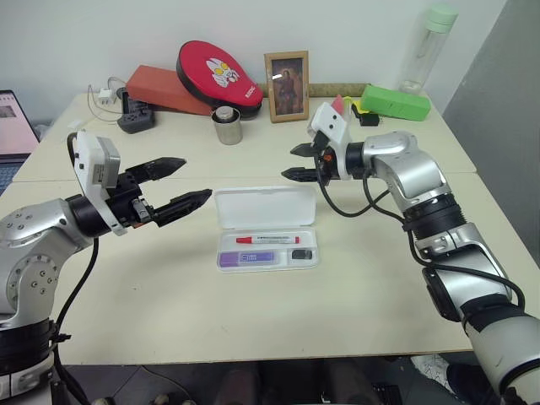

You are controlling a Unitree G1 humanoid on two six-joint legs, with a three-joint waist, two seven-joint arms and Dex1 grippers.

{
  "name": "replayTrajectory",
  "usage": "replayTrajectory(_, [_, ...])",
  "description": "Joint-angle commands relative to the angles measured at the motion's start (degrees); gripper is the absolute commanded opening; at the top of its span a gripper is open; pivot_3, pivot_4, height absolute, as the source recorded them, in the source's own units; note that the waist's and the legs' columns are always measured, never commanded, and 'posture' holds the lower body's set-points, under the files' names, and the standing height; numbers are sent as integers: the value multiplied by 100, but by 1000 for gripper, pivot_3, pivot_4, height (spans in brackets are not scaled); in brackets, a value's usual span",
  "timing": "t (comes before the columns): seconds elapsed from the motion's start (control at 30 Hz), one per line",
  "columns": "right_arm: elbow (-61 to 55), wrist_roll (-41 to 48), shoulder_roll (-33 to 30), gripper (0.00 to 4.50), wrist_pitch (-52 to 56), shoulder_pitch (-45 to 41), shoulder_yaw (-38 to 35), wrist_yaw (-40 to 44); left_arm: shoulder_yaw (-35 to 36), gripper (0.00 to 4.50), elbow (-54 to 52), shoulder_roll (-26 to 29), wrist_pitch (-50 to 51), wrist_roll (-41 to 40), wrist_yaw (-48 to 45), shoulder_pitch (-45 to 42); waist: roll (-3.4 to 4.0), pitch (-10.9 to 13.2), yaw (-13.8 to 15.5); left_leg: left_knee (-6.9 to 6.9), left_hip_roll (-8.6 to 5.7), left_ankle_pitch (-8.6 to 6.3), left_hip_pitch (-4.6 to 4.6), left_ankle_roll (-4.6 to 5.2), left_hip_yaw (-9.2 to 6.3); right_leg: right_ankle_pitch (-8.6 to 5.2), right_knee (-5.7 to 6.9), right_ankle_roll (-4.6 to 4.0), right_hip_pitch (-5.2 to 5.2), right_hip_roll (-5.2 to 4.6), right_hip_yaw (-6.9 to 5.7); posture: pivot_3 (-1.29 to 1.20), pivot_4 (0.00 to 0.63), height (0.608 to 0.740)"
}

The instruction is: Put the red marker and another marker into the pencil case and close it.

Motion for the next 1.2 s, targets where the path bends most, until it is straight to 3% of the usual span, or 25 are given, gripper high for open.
replayTrajectory(0.03, [444,-290,107,1741,-338,-393,-29,-277,256,4500,-208,63,9,-162,19,38,0,0,0,0,0,0,0,0,0,0,1,0,-1,0,0,0,150,740])
replayTrajectory(0.33, [766,-678,159,31,-706,-405,203,144,260,4500,-330,117,-19,-225,-39,182,1,1,-8,-1,1,0,0,0,0,0,2,-1,-2,2,1,0,150,740])
replayTrajectory(0.8, [-1259,-719,-233,31,-464,564,555,1137,241,4500,-630,312,15,-287,-291,551,1,1,1,-1,2,-1,2,0,-2,0,2,0,0,1,0,0,150,740])
replayTrajectory(0.97, [-2494,-344,-474,31,-334,1158,609,1652,200,4500,-683,351,53,-354,-370,550,1,1,4,-2,2,-1,-1,1,-4,0,0,0,0,0,-2,0,150,740])
replayTrajectory(1.2, [-3062,-871,-666,31,-167,1793,1166,1410,-36,4500,-769,636,31,-174,-966,1027,0,0,0,-3,5,-1,4,0,-4,-1,-1,-1,2,0,-1,0,150,740])
